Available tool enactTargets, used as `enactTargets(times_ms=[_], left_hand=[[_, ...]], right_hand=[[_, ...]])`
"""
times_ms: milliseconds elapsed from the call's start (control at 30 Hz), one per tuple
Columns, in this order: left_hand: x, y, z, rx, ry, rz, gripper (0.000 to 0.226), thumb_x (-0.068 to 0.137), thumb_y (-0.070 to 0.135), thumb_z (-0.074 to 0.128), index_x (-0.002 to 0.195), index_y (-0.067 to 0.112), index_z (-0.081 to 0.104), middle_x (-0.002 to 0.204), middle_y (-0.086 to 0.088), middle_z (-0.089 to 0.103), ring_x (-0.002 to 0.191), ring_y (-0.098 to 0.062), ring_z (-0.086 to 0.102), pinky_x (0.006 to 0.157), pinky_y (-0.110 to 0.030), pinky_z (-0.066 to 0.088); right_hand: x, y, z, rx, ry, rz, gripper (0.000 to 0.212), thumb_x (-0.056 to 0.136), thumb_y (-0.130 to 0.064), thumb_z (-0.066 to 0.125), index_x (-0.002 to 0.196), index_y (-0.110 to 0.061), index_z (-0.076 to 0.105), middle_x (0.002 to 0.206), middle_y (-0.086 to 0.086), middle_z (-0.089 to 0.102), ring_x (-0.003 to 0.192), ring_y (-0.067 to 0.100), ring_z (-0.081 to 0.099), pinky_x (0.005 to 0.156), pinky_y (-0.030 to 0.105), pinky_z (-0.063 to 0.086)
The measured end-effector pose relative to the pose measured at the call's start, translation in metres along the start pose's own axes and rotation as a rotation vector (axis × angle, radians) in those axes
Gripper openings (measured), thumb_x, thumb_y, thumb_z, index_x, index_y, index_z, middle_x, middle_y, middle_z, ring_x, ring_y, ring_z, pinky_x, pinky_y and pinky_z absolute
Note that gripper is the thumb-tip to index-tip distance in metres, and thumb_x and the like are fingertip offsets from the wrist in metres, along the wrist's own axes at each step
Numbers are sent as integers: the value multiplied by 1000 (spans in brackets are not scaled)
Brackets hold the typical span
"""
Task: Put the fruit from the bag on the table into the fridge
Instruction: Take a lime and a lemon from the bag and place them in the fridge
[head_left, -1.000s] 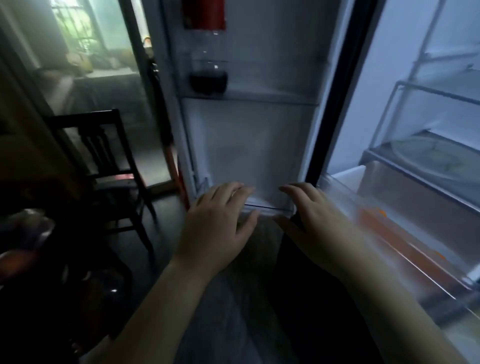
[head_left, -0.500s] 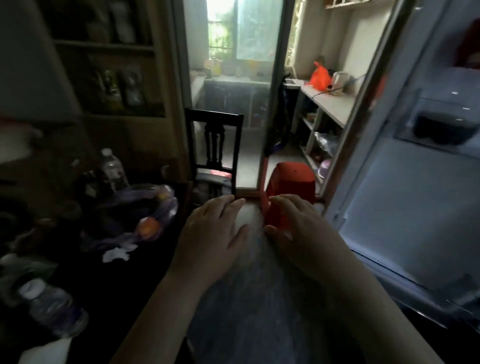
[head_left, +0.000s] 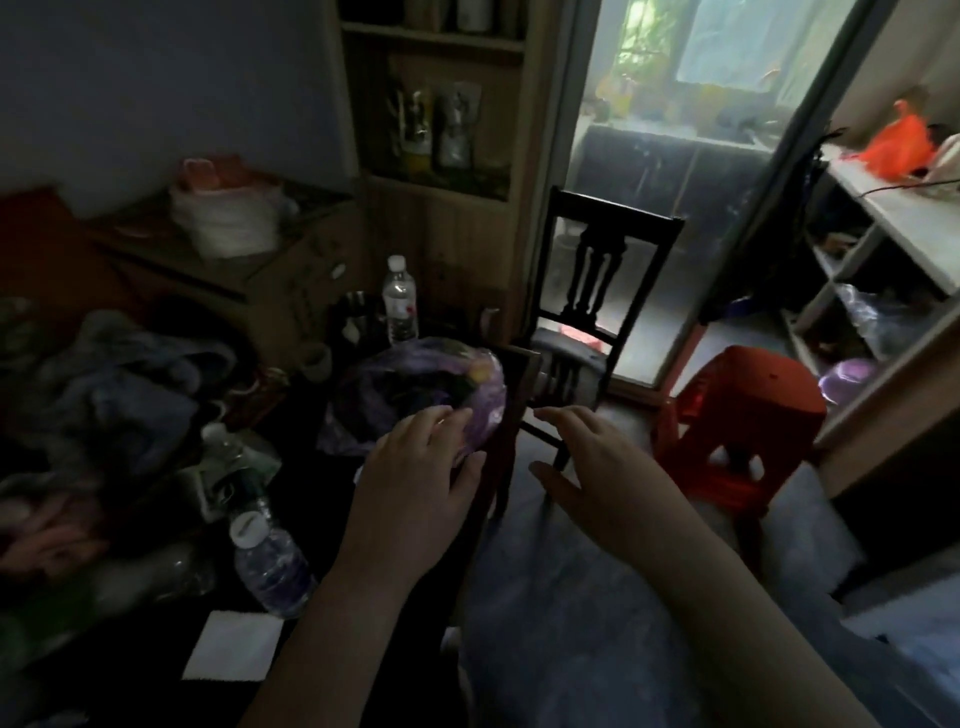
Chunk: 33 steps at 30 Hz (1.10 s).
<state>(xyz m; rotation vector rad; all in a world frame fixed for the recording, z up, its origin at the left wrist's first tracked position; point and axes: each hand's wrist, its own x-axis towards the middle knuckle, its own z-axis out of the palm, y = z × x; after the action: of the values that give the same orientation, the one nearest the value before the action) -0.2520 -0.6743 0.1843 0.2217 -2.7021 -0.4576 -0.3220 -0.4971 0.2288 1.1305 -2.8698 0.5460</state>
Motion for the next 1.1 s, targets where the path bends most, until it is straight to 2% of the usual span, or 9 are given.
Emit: enactTargets(times_ms=[133,267,367,533,667,900,1033,1100], left_hand=[[11,-22,18,6,-18,-70,50,91,47,35,129,19,52,125,2,55,115,-18,52,92,-37,47],[29,-33,38,-9,-26,-141,50,90,47,35,129,18,52,125,0,56,115,-19,52,92,-37,47],[48,-41,58,-4,-40,-192,49,90,45,38,129,18,52,125,0,56,114,-19,53,91,-36,47],[84,-57,98,24,-104,-314,55,91,48,33,135,18,48,131,0,54,121,-17,49,95,-36,46],[115,-68,132,40,-129,-371,60,90,48,29,139,17,44,134,0,51,125,-18,46,97,-33,42],[156,-99,202,20,-160,-481,55,90,42,33,137,15,46,134,-1,51,124,-19,47,97,-37,46],[167,-124,227,28,-265,-555,65,86,45,21,143,19,36,144,1,41,133,-18,36,106,-38,37],[171,-136,238,33,-325,-584,60,90,40,28,147,21,27,150,3,31,139,-16,25,110,-37,30]], right_hand=[[40,13,25,25,-58,-33,53,93,-39,53,140,-24,37,140,-7,42,117,14,50,93,22,36],[82,32,48,73,-101,-92,50,93,-37,53,139,-25,39,136,-6,46,123,14,46,93,24,38],[118,52,66,106,-152,-133,45,92,-34,54,135,-26,42,132,-7,49,118,13,49,88,21,37],[178,95,106,148,-258,-161,45,92,-26,53,136,-22,43,134,-3,50,117,15,51,89,22,40],[220,120,136,153,-375,-174,46,92,-17,50,137,-17,41,134,0,49,117,17,52,93,27,45],[284,144,187,170,-493,-238,57,91,-16,49,146,-14,31,147,3,38,130,20,43,103,30,39],[312,150,216,196,-543,-249,59,91,-13,47,147,-14,28,150,4,34,135,19,36,106,28,33],[325,149,229,217,-551,-242,55,94,-15,43,147,-14,27,150,4,34,136,20,35,107,27,31]])
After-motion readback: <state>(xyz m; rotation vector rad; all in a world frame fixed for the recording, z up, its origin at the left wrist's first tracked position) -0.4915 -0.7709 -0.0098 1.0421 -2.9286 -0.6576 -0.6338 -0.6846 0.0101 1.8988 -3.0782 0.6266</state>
